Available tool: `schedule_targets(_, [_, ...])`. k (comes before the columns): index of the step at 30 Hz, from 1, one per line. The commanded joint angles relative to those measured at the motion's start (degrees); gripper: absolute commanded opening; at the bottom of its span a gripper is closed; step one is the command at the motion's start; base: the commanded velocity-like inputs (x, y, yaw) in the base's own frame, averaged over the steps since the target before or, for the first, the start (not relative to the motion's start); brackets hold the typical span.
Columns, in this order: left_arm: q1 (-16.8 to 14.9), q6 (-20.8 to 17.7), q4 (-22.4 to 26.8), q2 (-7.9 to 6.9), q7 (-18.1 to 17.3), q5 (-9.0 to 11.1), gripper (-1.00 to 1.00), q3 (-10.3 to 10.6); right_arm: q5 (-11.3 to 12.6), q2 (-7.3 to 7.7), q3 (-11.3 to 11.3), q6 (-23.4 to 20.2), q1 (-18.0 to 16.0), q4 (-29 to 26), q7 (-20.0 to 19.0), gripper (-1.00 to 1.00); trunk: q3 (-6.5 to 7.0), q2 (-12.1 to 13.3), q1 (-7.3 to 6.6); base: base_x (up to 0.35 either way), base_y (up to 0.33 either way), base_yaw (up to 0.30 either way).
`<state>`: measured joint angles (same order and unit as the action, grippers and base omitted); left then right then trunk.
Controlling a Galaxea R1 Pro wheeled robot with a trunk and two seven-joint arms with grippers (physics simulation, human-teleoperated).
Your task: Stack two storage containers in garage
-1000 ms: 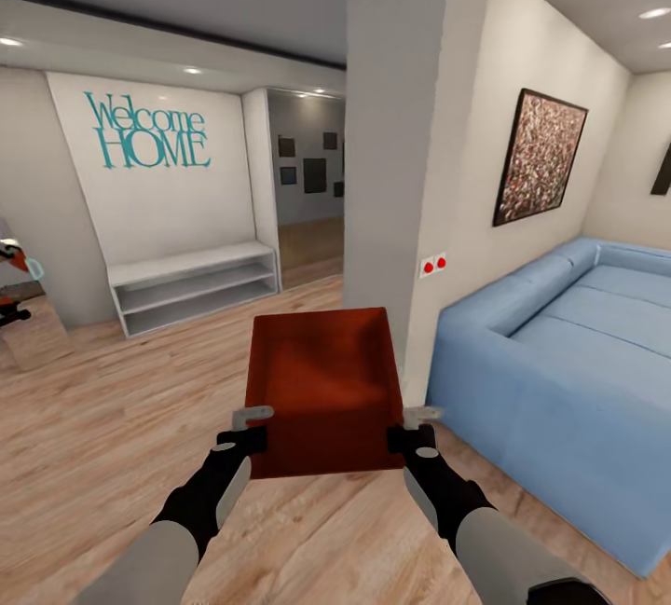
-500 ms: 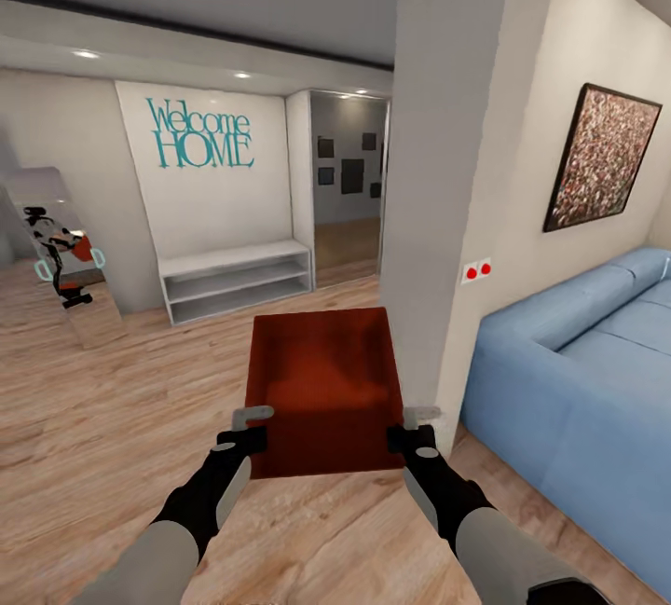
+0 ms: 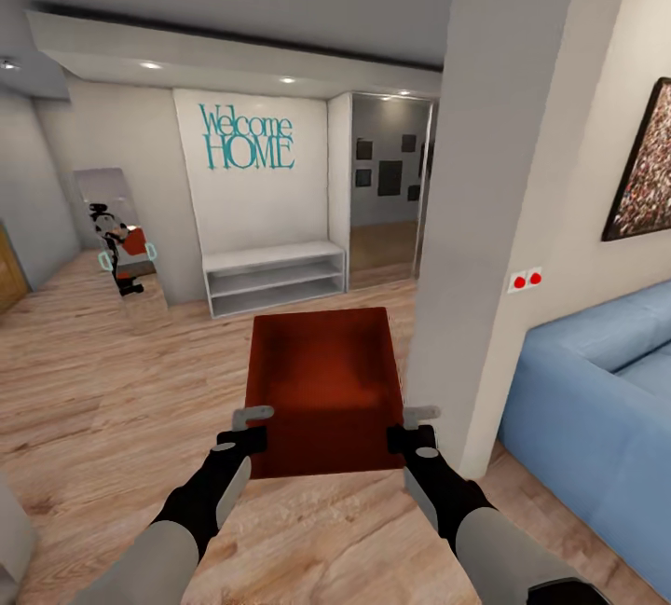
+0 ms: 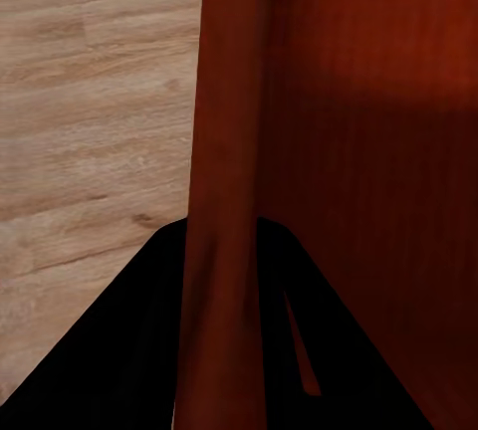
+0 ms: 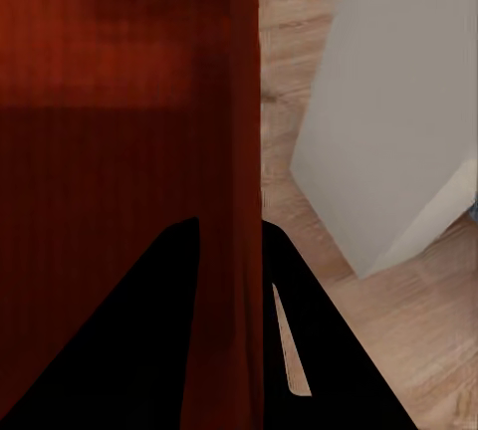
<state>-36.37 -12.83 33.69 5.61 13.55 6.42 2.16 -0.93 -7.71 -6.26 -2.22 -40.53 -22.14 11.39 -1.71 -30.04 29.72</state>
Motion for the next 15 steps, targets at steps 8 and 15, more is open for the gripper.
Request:
schedule_targets(8, [0.0,-0.4,0.2,-0.25,1.6,-0.3,-1.0,-0.3,-0.8,0.21,3.1,-0.2,-0.1,-0.4,1.6,-1.0,-0.04,-0.1,0.03,0.0,0.0,0.13])
schedule_targets(15, [0.0,-0.4,0.1,-0.25,1.5,-0.3,-1.0,-0.3,-0.8,0.16,3.1,-0.2,-0.1,-0.5,1.6,-1.0,-0.03,-0.1,0.03,0.0,0.0,0.004])
